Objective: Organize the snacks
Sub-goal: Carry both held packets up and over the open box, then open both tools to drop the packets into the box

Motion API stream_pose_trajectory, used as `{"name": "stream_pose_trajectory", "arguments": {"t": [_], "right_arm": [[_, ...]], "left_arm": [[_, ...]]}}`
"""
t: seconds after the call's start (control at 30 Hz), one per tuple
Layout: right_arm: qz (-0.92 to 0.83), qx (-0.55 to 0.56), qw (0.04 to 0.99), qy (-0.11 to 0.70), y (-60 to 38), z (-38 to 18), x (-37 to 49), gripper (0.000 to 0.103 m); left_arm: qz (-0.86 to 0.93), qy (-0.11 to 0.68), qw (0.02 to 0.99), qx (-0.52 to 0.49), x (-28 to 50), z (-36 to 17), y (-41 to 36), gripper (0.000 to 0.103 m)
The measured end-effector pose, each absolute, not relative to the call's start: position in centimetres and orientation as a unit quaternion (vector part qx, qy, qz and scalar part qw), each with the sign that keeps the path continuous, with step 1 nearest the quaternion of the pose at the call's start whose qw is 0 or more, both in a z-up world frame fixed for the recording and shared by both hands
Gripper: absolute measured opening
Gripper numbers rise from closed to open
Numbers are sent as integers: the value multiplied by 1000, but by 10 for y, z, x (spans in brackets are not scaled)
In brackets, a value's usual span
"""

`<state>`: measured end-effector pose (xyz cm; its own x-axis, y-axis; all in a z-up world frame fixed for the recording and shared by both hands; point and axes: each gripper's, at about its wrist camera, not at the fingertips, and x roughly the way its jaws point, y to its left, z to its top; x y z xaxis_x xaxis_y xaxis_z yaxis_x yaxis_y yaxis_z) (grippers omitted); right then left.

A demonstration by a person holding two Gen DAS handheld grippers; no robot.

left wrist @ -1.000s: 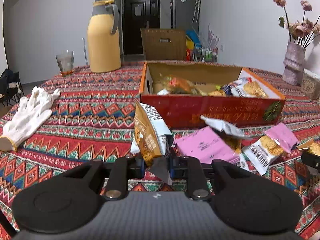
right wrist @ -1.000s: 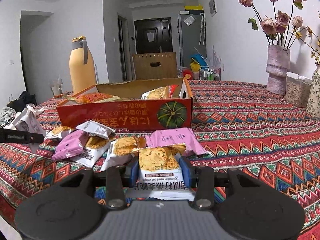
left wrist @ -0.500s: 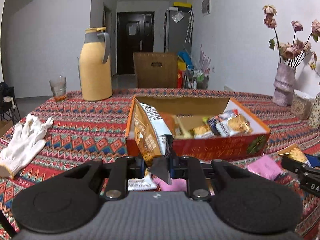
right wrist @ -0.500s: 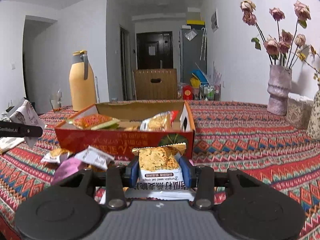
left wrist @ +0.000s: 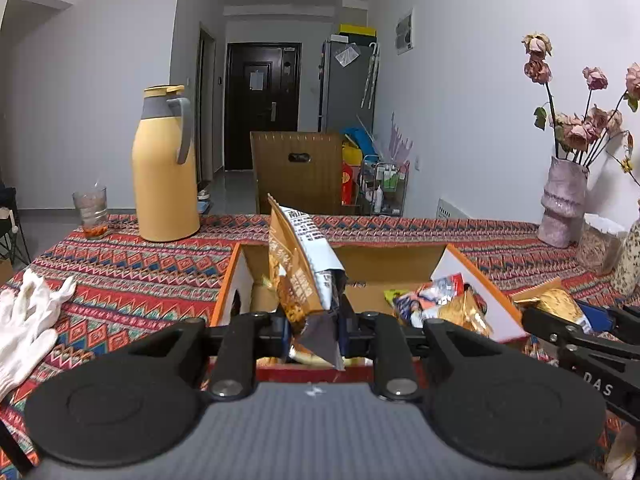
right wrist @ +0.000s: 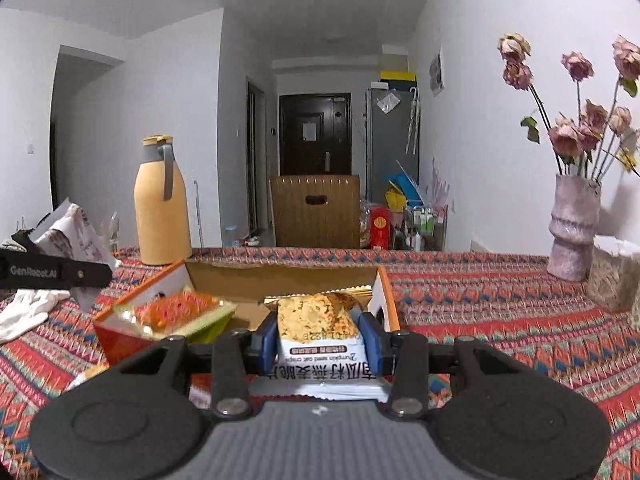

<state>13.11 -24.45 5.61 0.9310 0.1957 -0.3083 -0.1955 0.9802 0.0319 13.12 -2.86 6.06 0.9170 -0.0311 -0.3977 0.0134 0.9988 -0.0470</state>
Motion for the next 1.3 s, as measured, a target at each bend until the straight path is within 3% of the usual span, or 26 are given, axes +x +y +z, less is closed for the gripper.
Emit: {"name": "stream_pose_trajectory", "arguments": {"t": [0.4,0.93,1.0,1.07,1.13,1.2,1.27,1.3], "right_arm": [[107,4,983,148,-225,68,201,41],[98,17,978,185,-222,32,239,41],[97,16,977,192,-221,30,239,42],[92,17,977,194,-222,29,240,44],[83,19,977,196,-223,28,240,61],[72,24,978,194,-227,29,240,95],[67,33,979,190,-230,29,239,103],[65,38,979,191,-232,29,239,103]], "left_arm": [[-8,201,979,-24,192,59,-40,21],[-11,236,971,-42,227,24,-28,21],[-10,237,970,-48,226,24,-26,29],[-4,232,971,-50,224,26,-23,48],[-1,228,972,-55,222,27,-21,63],[8,219,974,-58,218,29,-19,92],[17,206,977,-59,212,31,-18,103],[19,202,977,-59,210,33,-18,103]]}}
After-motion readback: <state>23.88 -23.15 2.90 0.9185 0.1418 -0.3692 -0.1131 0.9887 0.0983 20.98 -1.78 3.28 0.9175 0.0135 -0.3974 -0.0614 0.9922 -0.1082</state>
